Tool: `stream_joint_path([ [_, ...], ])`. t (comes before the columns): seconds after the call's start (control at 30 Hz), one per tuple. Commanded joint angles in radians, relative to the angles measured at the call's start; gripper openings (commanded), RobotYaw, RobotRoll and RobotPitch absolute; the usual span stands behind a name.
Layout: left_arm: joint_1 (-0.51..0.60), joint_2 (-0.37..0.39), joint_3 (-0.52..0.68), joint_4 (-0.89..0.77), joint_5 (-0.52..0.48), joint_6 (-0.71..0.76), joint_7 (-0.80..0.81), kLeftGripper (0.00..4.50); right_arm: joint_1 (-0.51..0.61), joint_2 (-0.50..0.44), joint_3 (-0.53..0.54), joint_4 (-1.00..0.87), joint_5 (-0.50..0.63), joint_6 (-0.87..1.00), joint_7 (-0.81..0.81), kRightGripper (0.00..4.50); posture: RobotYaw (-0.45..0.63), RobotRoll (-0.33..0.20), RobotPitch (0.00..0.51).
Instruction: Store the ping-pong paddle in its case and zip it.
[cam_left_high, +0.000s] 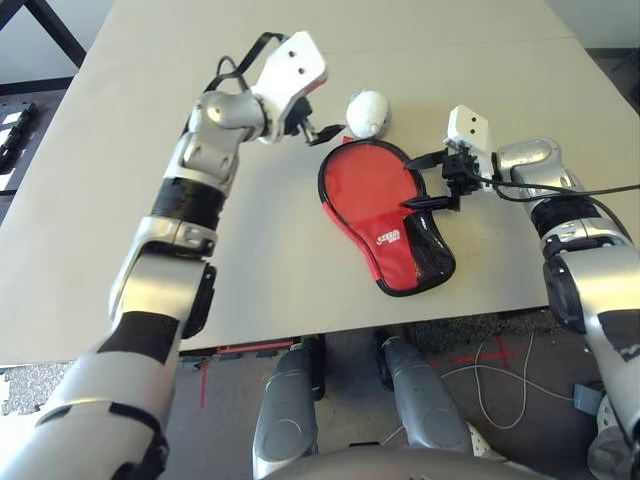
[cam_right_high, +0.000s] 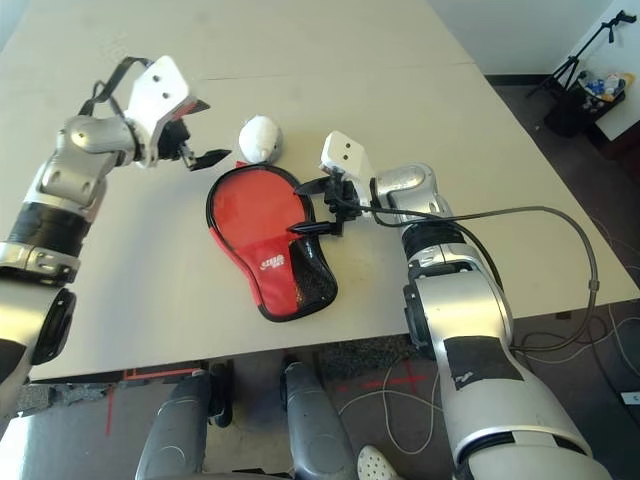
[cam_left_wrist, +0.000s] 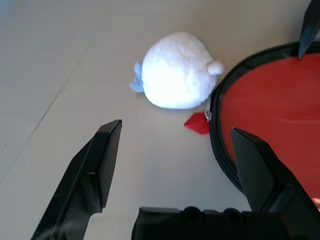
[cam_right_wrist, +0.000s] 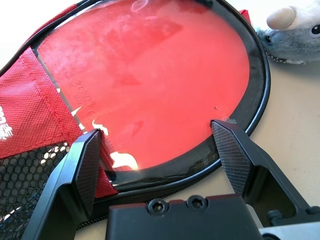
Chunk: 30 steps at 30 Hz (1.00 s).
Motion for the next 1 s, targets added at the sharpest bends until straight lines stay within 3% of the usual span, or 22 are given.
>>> stream_joint_path([
  [0.03, 0.071, 0.025, 0.008, -0.096, -0.055, 0.017, -0.075, 4.43, 0.05, 0.008, 0.046, 0.046, -0.059, 0.015, -0.013, 4.5, 0.0, 0.0, 0.291],
  [0.2, 0.147, 0.019, 0.008, -0.209, -0.133, 0.085, -0.14, 4.43, 0.048, 0.008, 0.048, 0.048, -0.062, 0.014, -0.016, 4.5, 0.0, 0.0, 0.29],
  [0.43, 0.211, 0.009, -0.022, -0.286, -0.159, 0.14, -0.175, 4.43, 0.046, 0.01, 0.049, 0.048, -0.063, 0.015, -0.016, 4.5, 0.0, 0.0, 0.286],
  [0.73, 0.248, -0.032, -0.07, -0.278, -0.13, 0.185, -0.151, 4.43, 0.046, 0.009, 0.05, 0.048, -0.064, 0.015, -0.016, 4.5, 0.0, 0.0, 0.283],
  [1.0, 0.265, -0.02, -0.127, -0.25, -0.099, 0.255, -0.168, 4.43, 0.04, 0.004, 0.049, 0.049, -0.064, 0.018, -0.017, 4.5, -0.01, 0.0, 0.282],
])
